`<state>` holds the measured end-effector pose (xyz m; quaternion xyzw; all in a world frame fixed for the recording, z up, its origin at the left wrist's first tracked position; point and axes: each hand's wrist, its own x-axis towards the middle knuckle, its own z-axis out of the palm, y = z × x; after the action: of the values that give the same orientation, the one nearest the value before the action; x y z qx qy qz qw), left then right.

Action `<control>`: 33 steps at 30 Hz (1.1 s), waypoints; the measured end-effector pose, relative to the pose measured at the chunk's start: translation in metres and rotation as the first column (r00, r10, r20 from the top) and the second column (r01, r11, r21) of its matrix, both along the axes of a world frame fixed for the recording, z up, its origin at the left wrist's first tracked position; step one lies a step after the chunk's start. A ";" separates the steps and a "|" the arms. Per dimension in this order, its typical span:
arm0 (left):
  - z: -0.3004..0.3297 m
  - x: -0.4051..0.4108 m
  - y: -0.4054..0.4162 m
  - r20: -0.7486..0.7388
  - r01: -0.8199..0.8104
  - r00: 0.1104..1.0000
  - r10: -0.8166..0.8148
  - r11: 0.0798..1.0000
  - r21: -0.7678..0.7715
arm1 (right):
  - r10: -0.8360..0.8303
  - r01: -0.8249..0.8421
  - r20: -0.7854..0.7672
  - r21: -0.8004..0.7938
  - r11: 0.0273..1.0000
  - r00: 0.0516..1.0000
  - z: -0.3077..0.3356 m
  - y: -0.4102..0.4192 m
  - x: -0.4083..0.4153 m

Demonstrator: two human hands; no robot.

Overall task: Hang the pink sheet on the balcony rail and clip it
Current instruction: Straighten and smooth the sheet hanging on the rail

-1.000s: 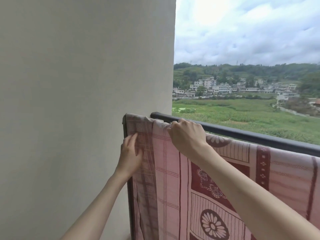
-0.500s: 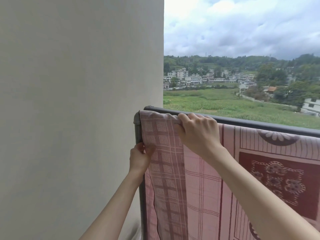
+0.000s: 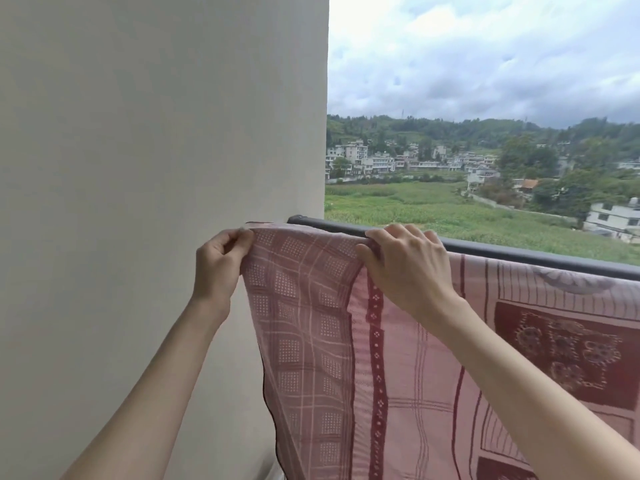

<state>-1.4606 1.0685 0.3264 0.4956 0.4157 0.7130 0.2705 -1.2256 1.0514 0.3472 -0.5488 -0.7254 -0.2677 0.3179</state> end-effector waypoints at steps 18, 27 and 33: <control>-0.035 -0.005 0.043 -0.034 0.236 0.966 -0.255 0.931 -0.276 | 0.001 0.009 -0.054 0.172 0.985 0.999 -0.016 0.007 0.004; -0.132 0.002 0.023 -0.126 0.314 0.917 -0.380 0.878 -0.361 | 0.043 -0.035 -0.020 0.319 0.947 0.999 -0.049 0.016 0.000; -0.160 0.007 0.030 -0.169 0.090 0.972 -0.161 0.927 -0.364 | 0.015 -0.034 0.242 0.077 0.996 0.970 -0.115 0.019 -0.008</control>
<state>-1.4531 1.0982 0.1659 0.5323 0.5291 0.5553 0.3584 -1.2331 1.0706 0.2326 -0.4900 -0.7540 -0.3575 0.2522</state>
